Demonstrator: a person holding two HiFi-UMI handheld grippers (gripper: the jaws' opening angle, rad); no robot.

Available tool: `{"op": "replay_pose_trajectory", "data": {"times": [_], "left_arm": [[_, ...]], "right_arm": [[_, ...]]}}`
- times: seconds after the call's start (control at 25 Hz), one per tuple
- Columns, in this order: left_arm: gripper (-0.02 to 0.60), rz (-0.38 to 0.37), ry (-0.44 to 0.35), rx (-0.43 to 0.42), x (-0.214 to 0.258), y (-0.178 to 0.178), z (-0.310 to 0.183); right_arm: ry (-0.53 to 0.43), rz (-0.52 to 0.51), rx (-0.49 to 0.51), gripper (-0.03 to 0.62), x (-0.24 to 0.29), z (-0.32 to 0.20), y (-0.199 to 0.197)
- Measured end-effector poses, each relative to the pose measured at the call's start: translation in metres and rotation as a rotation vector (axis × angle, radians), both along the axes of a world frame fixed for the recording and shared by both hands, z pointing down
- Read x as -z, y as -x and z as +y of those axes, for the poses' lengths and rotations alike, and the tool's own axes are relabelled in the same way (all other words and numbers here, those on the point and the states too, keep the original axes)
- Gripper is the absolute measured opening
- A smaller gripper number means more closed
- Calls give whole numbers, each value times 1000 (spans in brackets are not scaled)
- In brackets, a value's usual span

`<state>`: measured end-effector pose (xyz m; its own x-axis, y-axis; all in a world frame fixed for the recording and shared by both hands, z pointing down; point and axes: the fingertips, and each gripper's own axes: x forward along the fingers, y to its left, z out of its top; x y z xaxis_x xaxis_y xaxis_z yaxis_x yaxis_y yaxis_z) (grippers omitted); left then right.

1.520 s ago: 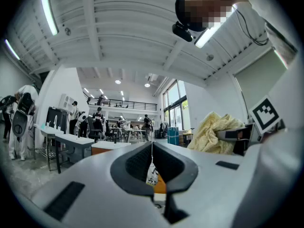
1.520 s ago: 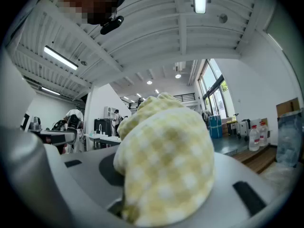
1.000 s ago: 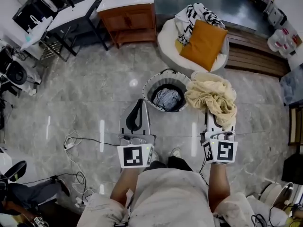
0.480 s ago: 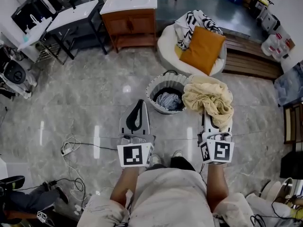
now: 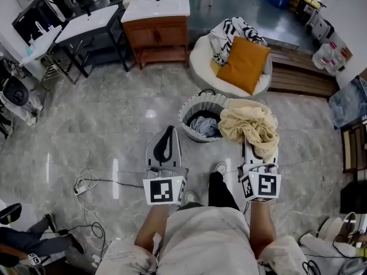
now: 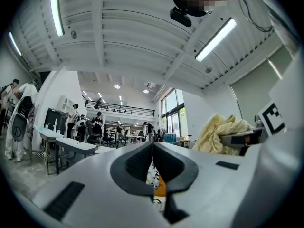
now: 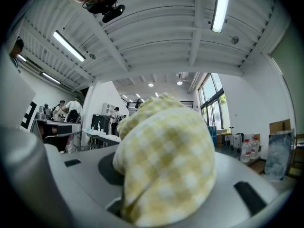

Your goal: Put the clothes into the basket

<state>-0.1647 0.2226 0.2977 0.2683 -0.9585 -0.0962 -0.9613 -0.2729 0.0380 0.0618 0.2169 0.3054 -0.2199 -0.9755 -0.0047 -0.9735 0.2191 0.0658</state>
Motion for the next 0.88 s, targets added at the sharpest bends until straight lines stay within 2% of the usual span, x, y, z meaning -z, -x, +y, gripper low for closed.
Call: {"op": "replay_pose_trajectory", "data": {"times": [0.28,0.52,0.88], "left_arm": [[8,-5,5,9,-4,-6,-18],[8,-22,13,16,-9,-21,-45],[8,-46,26,50,-16,-54,-116]], "right_arm": [[-3,-17,17,153,-3,-20,-2],[17,-72,46,153,-14,-51,-15],[49,-129,87,153,-32,-134,-45]]}}
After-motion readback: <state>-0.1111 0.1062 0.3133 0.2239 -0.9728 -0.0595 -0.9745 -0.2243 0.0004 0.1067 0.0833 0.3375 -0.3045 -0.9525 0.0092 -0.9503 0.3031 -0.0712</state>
